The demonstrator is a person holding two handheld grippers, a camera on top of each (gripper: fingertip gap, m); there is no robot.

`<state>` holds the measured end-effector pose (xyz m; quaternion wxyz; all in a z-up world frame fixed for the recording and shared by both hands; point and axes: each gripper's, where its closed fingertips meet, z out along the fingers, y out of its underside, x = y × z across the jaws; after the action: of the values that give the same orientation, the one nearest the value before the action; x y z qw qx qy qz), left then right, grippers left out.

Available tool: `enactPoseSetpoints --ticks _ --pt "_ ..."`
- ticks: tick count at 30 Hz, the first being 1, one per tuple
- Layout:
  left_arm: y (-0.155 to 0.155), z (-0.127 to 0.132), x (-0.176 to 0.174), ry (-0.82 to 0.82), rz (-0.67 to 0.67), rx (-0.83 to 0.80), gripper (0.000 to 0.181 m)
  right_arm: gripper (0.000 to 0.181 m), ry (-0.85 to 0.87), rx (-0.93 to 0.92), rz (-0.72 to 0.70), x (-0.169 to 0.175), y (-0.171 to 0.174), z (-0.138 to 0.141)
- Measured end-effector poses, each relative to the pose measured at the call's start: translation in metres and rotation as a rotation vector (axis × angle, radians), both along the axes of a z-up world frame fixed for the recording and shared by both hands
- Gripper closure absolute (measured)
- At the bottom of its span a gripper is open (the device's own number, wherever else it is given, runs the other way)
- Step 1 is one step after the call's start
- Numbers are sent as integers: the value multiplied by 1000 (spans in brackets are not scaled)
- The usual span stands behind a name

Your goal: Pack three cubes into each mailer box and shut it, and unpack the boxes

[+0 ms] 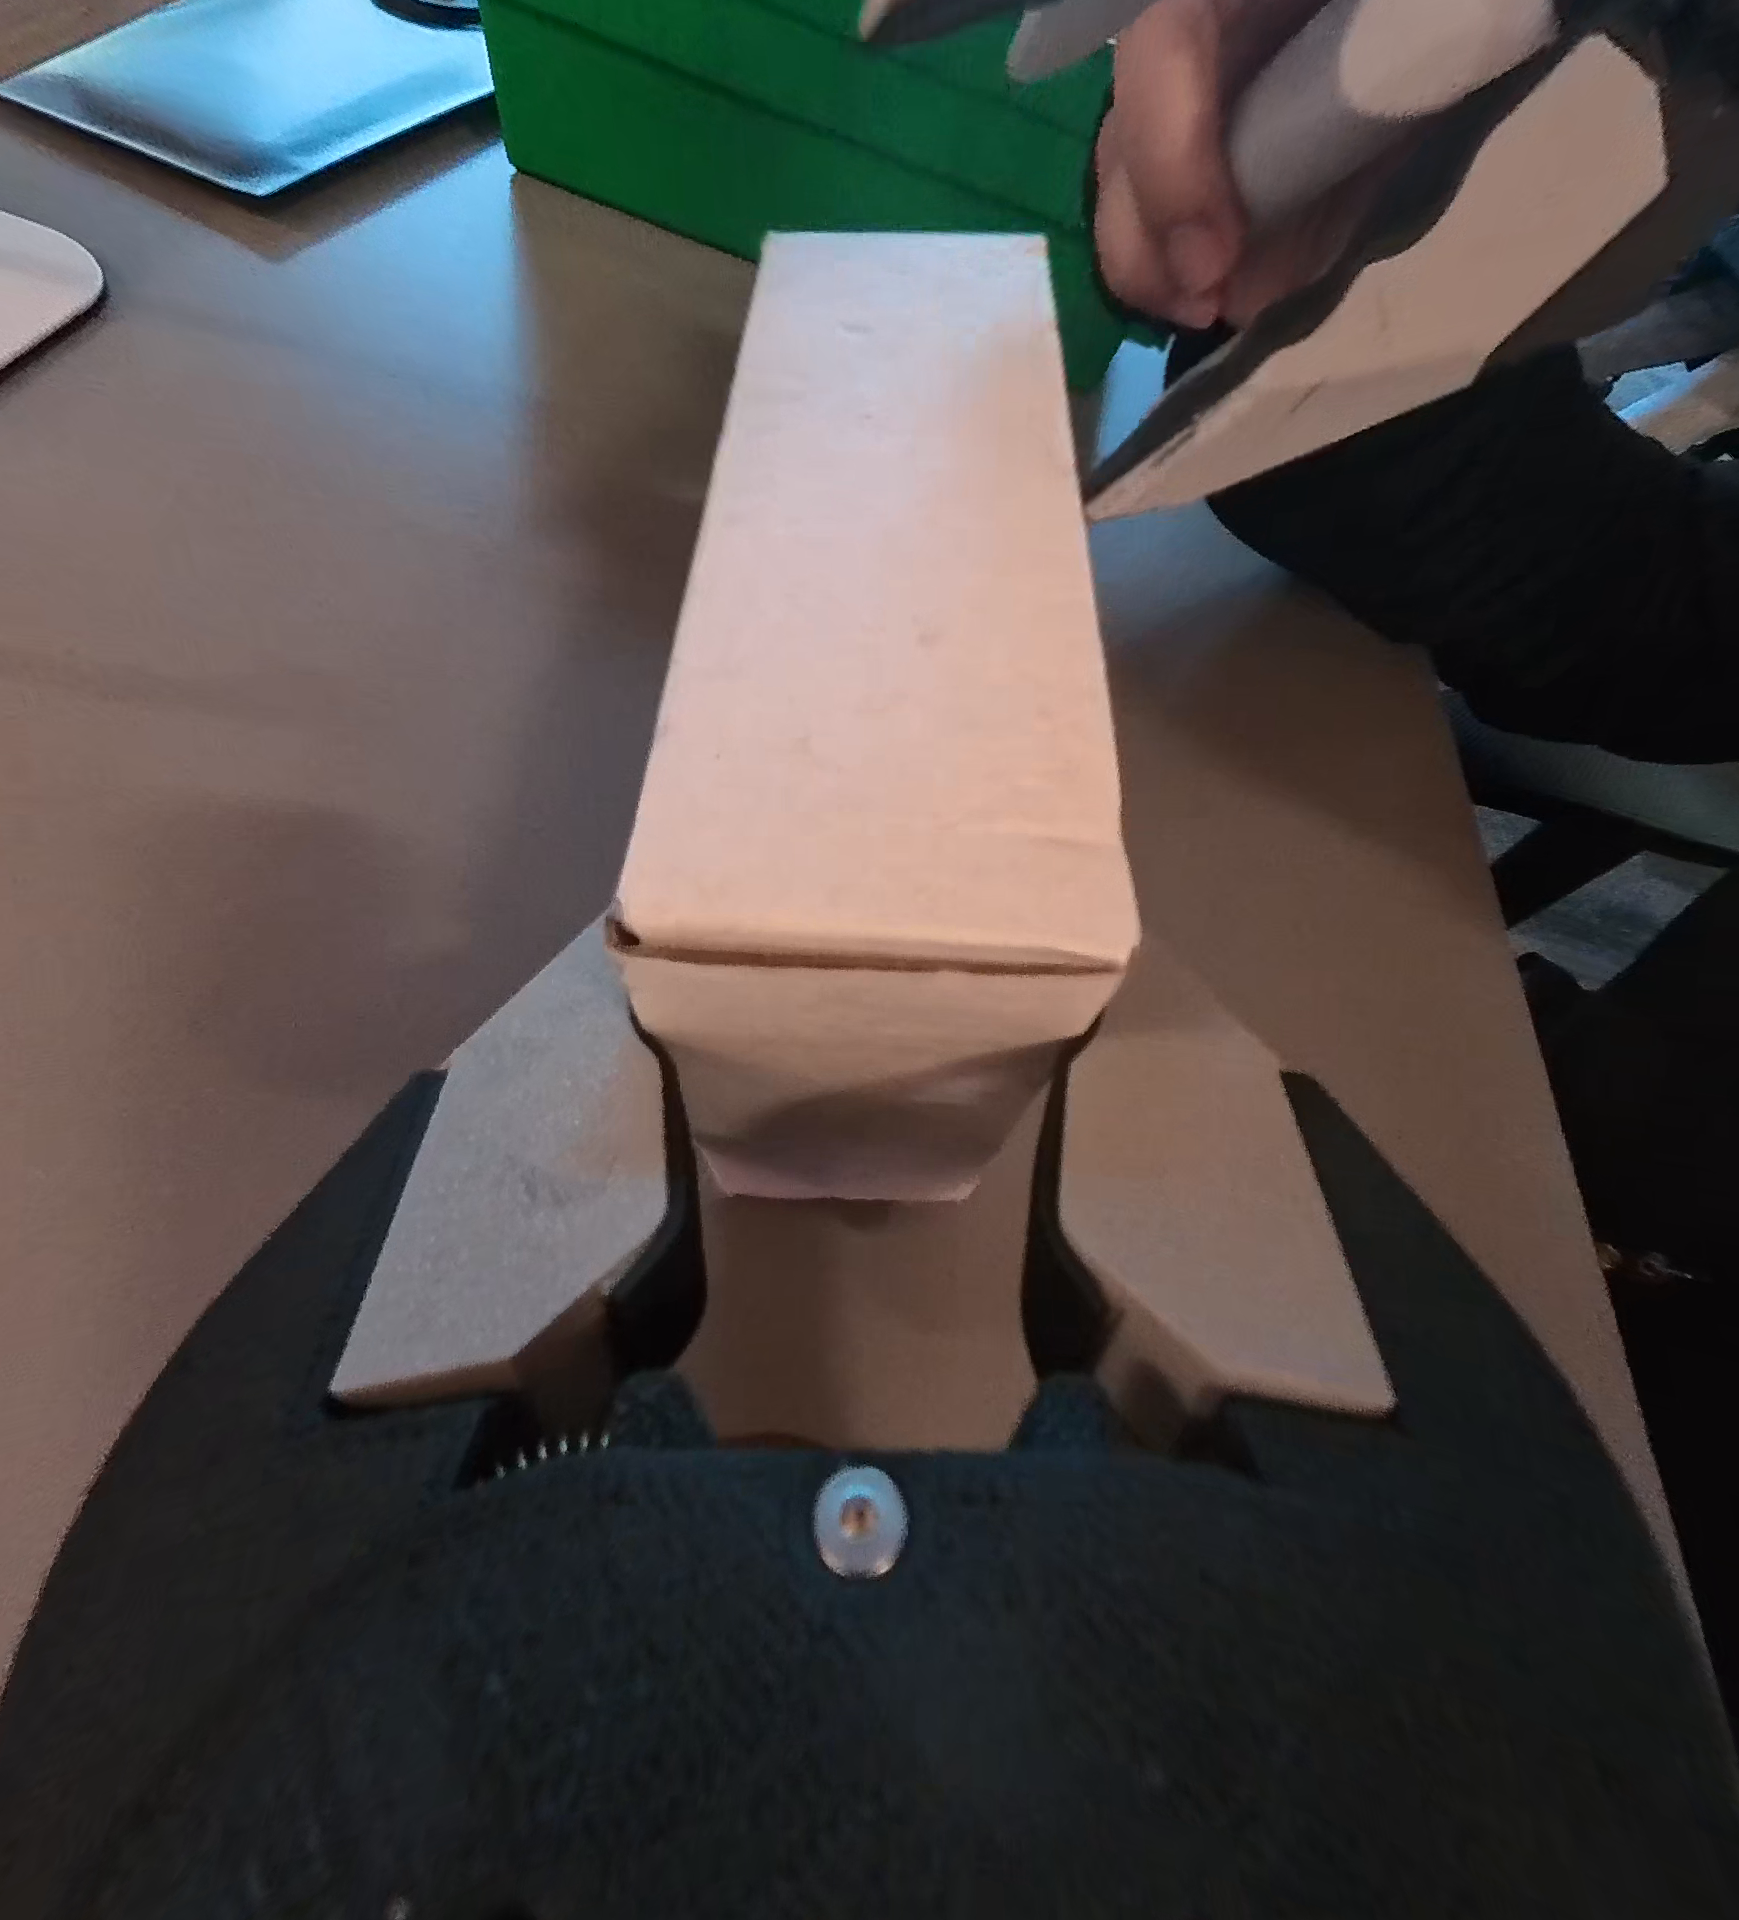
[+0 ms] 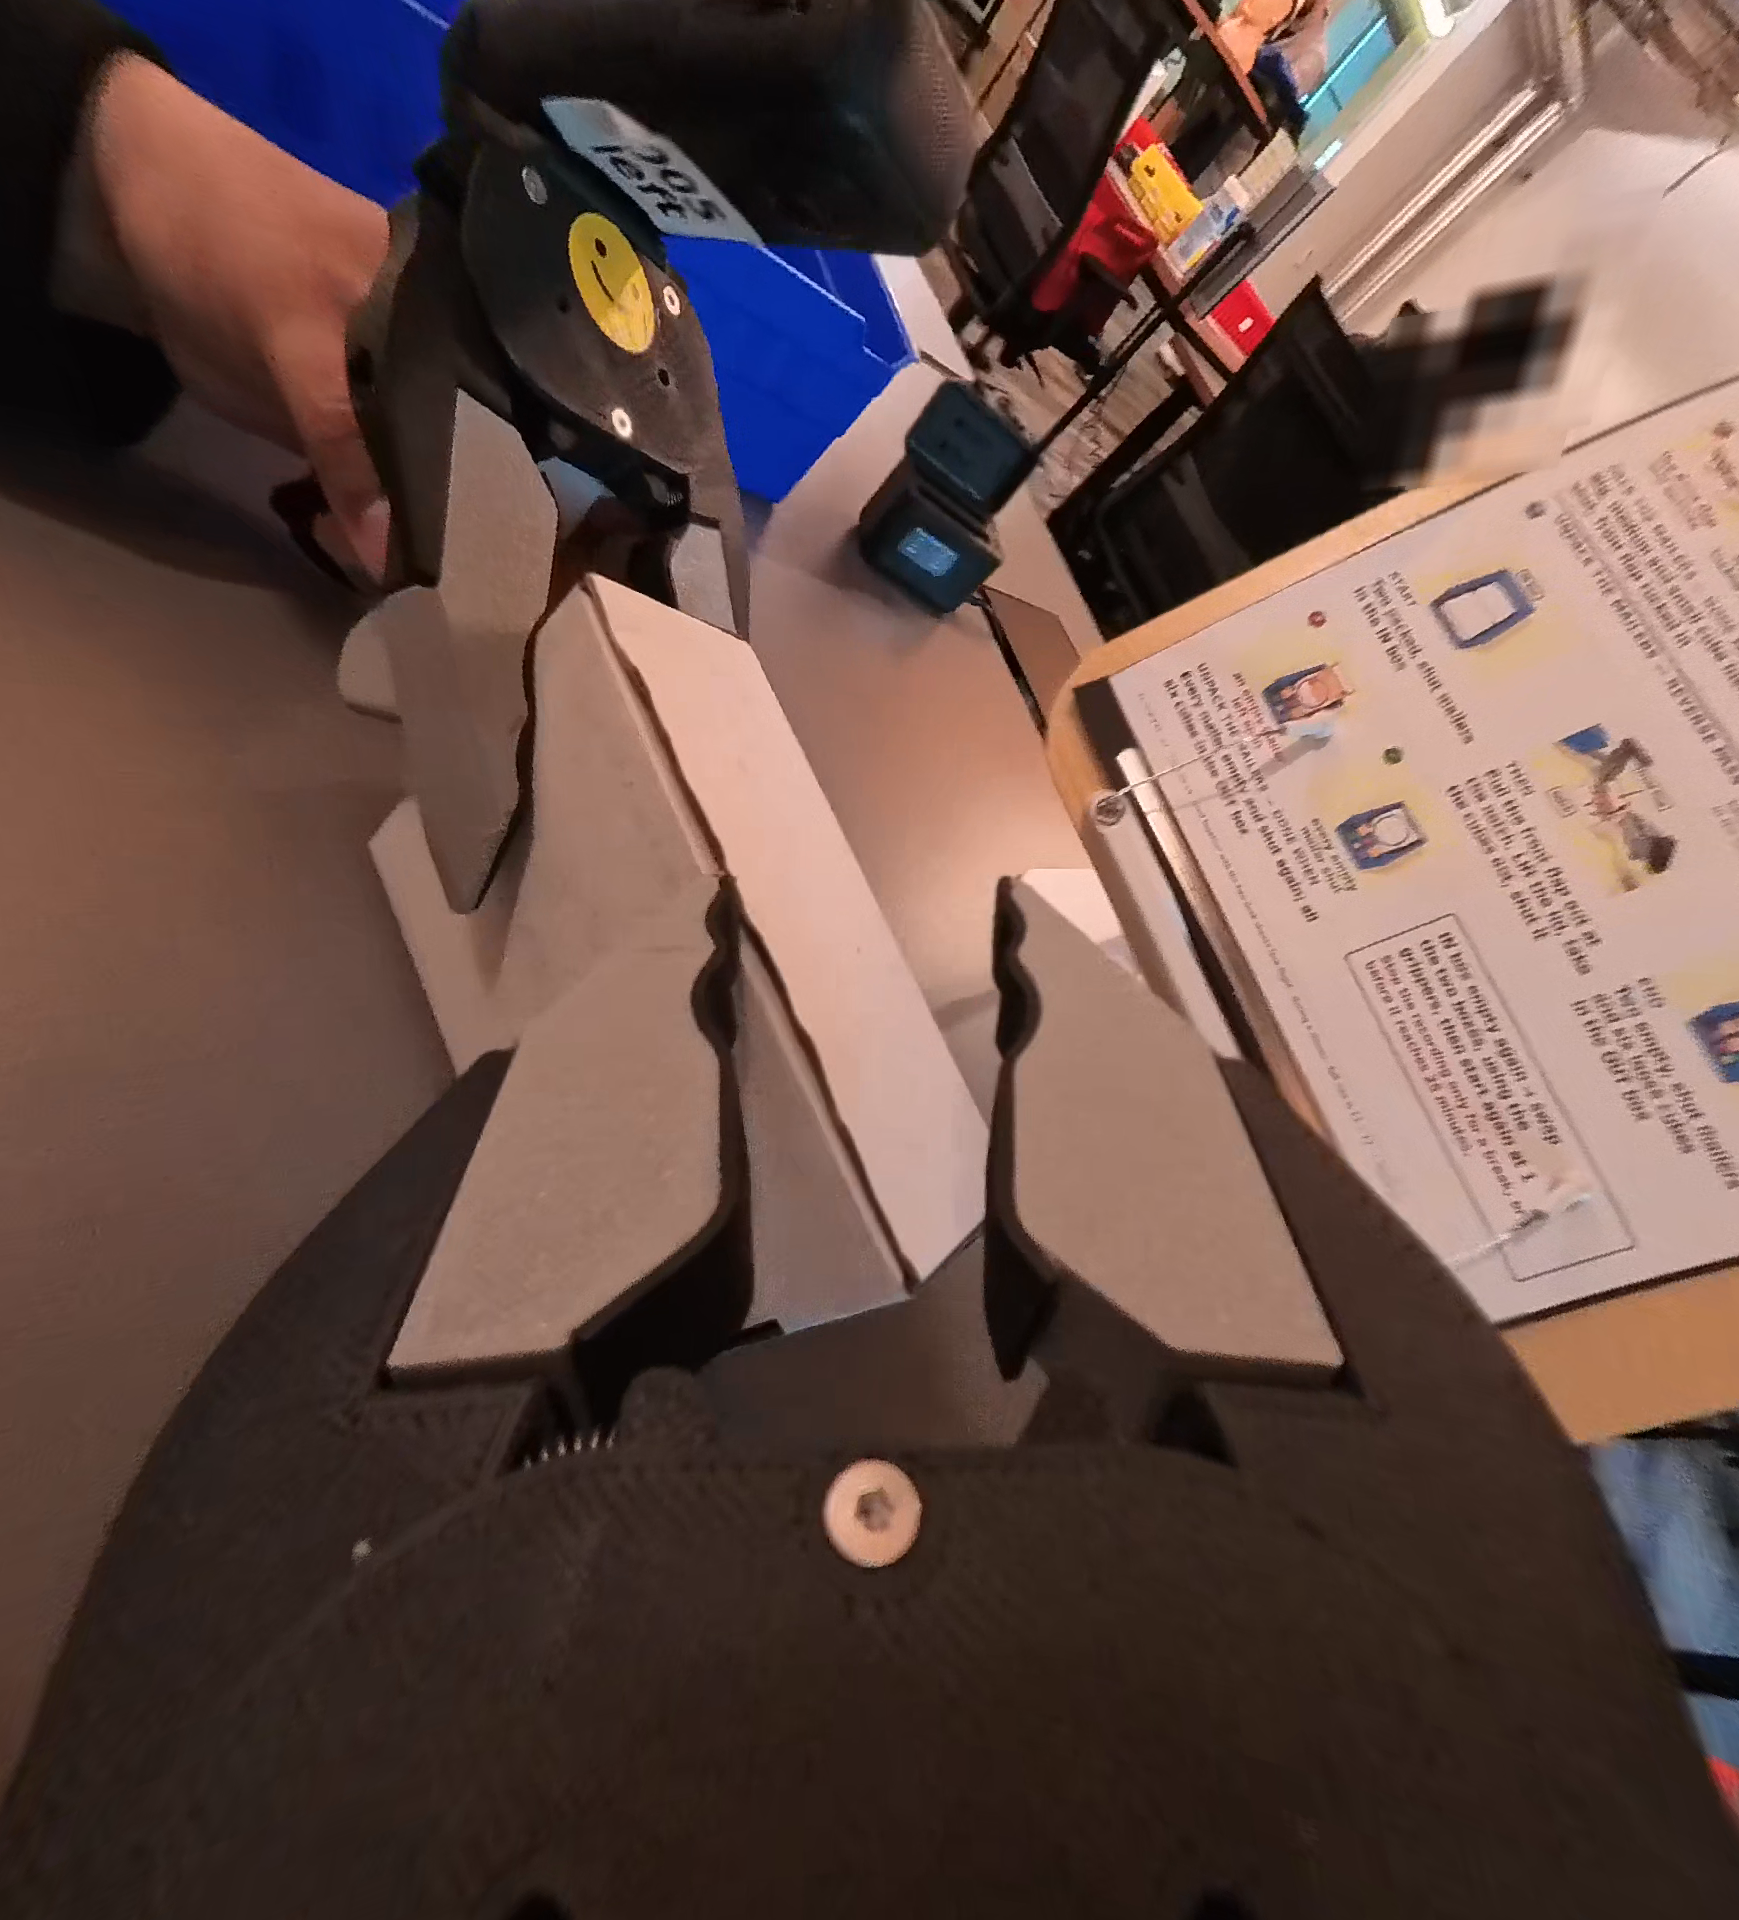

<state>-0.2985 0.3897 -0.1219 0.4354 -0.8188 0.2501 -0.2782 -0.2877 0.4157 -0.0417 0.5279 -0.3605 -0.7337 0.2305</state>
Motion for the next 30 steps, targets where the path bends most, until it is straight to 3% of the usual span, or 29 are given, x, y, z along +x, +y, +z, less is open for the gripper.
enactPoseSetpoints --ticks 2,4,7,18,21,25,30 --pt "1 0 1 -1 6 -2 108 149 16 117 7 1 -4 -1" --pt "2 0 3 5 18 -13 109 176 5 262 26 4 -11 -8" --pt "1 0 3 33 25 -20 109 181 -9 355 27 5 -16 -12" --pt "-3 -1 16 157 -17 34 109 179 32 409 -39 -3 -15 -8" --pt "3 -4 12 253 14 78 109 179 22 350 -39 -4 -11 -7" --pt "5 2 9 416 9 216 109 166 74 173 -32 2 -8 16" --pt "2 7 7 631 -21 384 108 159 129 177 -20 9 -12 34"
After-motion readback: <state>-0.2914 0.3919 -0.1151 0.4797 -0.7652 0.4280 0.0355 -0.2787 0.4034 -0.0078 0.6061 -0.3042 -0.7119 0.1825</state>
